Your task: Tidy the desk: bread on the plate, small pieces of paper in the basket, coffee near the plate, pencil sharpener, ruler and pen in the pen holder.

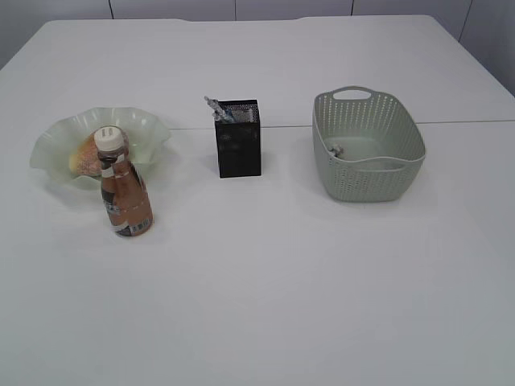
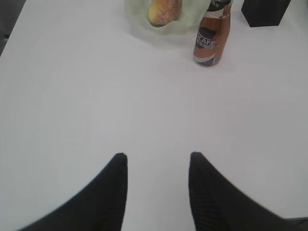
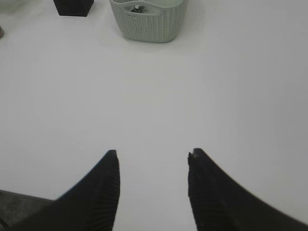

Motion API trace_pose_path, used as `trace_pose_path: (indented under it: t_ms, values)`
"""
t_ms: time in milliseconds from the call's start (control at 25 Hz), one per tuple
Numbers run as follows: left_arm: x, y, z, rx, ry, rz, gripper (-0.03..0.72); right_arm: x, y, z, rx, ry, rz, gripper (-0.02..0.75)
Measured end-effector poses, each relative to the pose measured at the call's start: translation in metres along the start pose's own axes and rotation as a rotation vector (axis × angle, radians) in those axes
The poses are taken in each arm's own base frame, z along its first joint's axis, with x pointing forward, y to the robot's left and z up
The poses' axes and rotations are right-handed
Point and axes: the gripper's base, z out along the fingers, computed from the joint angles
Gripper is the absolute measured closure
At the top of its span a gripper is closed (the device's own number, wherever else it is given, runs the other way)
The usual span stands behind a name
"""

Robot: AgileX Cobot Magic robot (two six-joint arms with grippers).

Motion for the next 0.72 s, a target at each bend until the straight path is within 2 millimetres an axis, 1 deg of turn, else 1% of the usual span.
trace_pose_path:
  t_ms: [240,440,720]
  values:
    - [-0.0019,0.0004,0.0039,0.0,-0.033,-0.002,0.377,0.0012,-0.0058,0.0026,0.066,0.003,-0.036,0.391]
    - [-0.0019,0.0009,0.0092,0.001,-0.053,-0.005,0.378,0.0013,-0.0061,0.0028,0.07,0.003,-0.037,0.391]
    - [-0.0022,0.0009,0.0096,0.0,-0.058,0.005,0.379,0.0013,-0.0063,0.0028,0.071,0.003,-0.042,0.391]
